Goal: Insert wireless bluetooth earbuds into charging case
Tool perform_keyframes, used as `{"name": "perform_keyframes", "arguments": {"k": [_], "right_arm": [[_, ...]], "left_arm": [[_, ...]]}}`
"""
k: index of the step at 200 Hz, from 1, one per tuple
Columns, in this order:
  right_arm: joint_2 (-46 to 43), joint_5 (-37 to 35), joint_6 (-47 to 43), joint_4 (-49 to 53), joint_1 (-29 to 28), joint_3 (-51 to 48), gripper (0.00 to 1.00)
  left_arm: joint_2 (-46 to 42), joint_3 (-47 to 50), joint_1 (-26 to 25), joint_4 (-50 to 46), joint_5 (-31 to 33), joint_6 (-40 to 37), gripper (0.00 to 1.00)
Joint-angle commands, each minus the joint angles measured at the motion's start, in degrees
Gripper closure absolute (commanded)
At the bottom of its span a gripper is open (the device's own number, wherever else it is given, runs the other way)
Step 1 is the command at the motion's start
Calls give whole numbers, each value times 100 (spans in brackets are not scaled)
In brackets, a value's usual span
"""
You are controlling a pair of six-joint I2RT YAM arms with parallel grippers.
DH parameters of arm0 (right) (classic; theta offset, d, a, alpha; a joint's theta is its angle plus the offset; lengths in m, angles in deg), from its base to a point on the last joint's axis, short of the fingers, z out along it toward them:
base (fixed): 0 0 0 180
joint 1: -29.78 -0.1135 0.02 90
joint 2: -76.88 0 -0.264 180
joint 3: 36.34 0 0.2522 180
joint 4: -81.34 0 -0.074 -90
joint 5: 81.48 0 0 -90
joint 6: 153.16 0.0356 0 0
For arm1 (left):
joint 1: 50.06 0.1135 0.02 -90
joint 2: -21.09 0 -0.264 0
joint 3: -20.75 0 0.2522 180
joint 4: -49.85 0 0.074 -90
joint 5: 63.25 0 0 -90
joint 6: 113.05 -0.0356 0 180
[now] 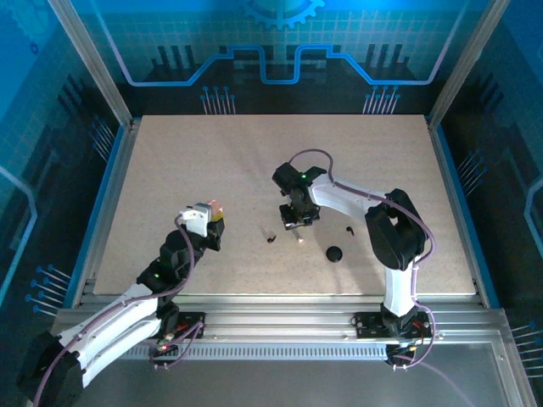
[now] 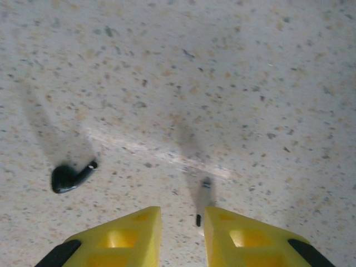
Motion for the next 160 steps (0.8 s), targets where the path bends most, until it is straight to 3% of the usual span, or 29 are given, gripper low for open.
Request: {"name": "perform_keyframes", "arguments": {"k": [1, 81, 160], "right_arm": [[201, 325, -218, 50, -88, 182, 73], [716, 466, -464, 240, -84, 333, 72], [538, -22, -395, 612, 134, 108, 71]], "left_arm": [[-71, -168, 42, -23, -35, -83, 80], [-69, -179, 44, -47, -30, -57, 80], [-205, -187, 40, -208, -13, -31, 80]]}}
